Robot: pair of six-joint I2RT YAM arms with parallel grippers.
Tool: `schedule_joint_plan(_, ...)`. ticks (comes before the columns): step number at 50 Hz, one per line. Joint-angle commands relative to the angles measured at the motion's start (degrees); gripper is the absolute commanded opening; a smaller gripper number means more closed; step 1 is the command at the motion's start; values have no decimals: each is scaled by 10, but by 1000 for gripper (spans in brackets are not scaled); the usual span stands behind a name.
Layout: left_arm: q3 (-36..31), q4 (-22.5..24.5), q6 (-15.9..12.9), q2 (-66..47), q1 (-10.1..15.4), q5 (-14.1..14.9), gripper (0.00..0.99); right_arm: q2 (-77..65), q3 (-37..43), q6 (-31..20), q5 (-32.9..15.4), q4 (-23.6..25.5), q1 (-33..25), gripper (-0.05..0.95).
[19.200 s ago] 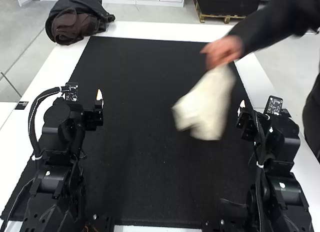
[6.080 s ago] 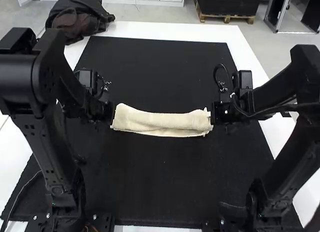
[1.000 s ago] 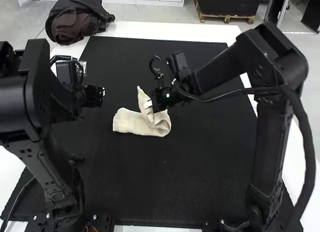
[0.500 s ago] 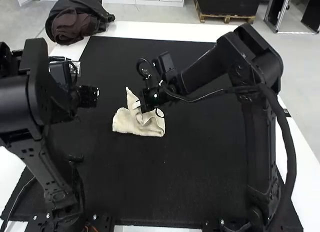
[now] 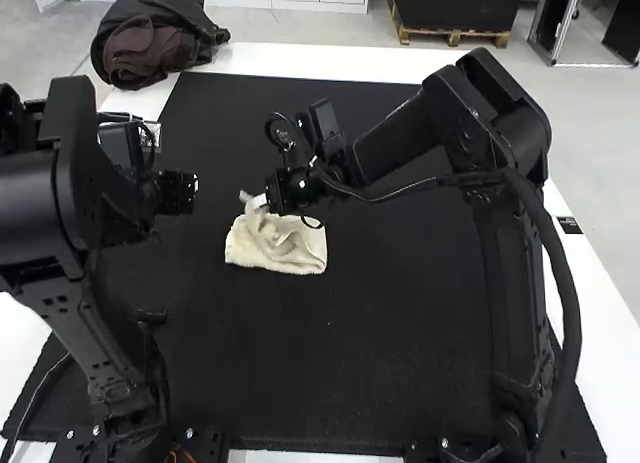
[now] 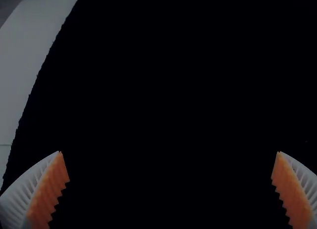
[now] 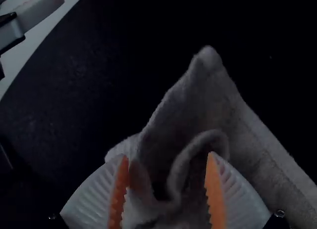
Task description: Fold the towel.
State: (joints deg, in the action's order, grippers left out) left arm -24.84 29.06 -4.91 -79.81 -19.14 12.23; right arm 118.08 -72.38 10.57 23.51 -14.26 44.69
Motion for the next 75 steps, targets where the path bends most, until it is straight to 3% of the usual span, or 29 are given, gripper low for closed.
schedule_joint_plan(1, 2, 6, -4, 4, -6, 7, 957, -2, -22, 15, 19, -2, 16, 448)
schedule_joint_plan(3, 2, 6, -4, 4, -5, 7, 957, -4, -22, 15, 20, 0, 18, 611)
schedule_joint_plan(8, 2, 6, -4, 4, -3, 8, 957, -12, -27, 15, 20, 4, 17, 846)
schedule_joint_plan(14, 1, 6, -4, 4, -2, 7, 957, -30, -29, 14, 22, 3, 10, 877)
schedule_joint_plan(16, 1, 6, -4, 4, -1, 7, 957, -36, -29, 14, 22, 3, 4, 774)
schedule_joint_plan(18, 1, 6, -4, 4, -1, 7, 957, -42, -27, 10, 25, 2, -1, 534)
schedule_joint_plan(21, 1, 6, -4, 4, -1, 7, 956, -55, -15, 9, 28, -3, -13, 34)
schedule_joint_plan(22, 2, 6, -4, 4, -1, 7, 956, -60, -12, 10, 27, -8, -15, -30)
schedule_joint_plan(43, 2, 6, -5, 4, -3, 9, 956, -64, 81, 25, 29, -85, -22, -21)
schedule_joint_plan(75, 2, 16, -3, 4, -3, 8, 957, -16, 106, 11, 28, -104, -14, -20)
